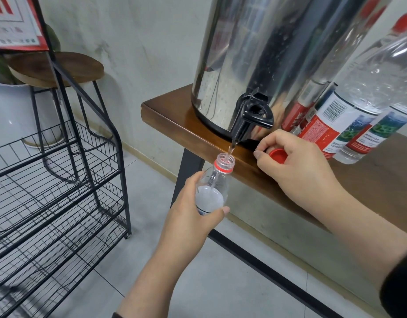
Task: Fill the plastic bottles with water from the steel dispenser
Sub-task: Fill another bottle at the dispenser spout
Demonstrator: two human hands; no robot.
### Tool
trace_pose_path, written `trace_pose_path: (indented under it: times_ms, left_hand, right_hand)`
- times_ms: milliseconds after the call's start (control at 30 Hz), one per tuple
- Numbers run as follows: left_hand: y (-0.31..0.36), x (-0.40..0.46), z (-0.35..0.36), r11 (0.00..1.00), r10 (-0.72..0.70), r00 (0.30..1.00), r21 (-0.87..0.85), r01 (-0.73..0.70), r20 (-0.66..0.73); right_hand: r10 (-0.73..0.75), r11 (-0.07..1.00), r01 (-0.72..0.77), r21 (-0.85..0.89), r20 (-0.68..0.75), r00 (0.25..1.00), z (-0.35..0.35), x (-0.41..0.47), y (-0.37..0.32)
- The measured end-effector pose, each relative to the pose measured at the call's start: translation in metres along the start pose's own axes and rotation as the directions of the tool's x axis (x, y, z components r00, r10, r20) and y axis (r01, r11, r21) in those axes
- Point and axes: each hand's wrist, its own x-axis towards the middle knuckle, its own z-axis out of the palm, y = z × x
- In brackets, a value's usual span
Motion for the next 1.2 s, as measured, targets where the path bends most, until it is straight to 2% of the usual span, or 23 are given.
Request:
trace_pose_path:
  times_ms: [1200]
  left_hand:
    - [-0.0051, 0.0025, 0.0007, 0.999, 0.007, 1.000, 0.043, -0.007, -0.008]
  right_hand:
    - [0.005, 1.000, -0.005, -0.011, 0.002, 1.000, 0.0000, -0.0003, -0.0006]
